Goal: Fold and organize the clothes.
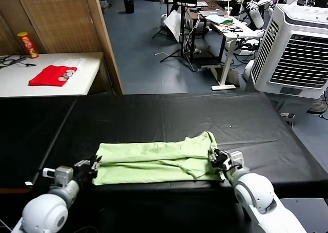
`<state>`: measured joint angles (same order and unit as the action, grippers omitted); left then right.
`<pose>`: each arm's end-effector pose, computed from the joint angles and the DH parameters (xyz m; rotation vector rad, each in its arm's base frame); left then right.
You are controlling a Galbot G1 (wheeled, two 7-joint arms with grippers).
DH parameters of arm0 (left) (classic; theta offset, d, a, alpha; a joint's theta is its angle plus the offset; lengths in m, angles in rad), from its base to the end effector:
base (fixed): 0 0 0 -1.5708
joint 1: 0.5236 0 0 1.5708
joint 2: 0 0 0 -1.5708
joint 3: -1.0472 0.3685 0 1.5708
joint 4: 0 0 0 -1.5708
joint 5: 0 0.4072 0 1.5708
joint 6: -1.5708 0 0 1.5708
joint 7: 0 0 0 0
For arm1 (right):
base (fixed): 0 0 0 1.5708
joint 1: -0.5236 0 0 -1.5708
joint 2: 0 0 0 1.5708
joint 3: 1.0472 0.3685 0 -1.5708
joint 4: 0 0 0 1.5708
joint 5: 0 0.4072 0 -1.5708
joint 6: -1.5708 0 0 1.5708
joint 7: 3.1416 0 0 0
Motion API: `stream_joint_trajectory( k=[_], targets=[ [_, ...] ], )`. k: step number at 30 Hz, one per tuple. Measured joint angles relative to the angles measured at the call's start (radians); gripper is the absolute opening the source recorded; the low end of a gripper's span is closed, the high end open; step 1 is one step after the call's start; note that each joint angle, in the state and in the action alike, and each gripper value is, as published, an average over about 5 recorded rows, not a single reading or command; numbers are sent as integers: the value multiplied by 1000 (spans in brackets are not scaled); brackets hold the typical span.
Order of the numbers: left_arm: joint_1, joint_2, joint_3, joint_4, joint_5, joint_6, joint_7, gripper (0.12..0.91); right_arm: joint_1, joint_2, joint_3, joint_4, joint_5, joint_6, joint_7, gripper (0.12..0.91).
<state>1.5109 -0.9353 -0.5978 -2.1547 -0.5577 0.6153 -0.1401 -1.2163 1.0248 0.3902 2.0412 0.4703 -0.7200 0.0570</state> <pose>0.2579 0.1058 -0.2418 -0.1654 -2.5915 -0.2067 0.3239 -0.0543 -0.2402 0.3533 -2.5832 0.2005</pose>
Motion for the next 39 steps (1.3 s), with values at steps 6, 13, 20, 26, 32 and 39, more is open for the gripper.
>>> stream_joint_trajectory(
  k=[6, 13, 20, 26, 32, 39],
  targets=[
    [-35, -10, 8, 12, -25, 1, -3, 758, 54, 30, 7, -50, -13, 121, 25, 796],
    [-153, -50, 41, 102, -99, -6, -8, 798, 163, 90, -73, -197, -105, 177, -8, 798],
    [-235, -92, 62, 220, -162, -14, -9, 780, 239, 115, -134, -327, -128, 197, -35, 787],
    [-240, -103, 65, 272, -171, -23, 8, 524, 247, 129, -148, -364, -147, 211, -29, 493],
    [-239, -111, 66, 285, -158, -42, 5, 205, 234, 152, -151, -366, -188, 264, 39, 183],
    [-229, -132, 67, 280, -58, -90, -7, 140, 186, 197, -145, -345, -202, 282, 85, 160]
  ],
)
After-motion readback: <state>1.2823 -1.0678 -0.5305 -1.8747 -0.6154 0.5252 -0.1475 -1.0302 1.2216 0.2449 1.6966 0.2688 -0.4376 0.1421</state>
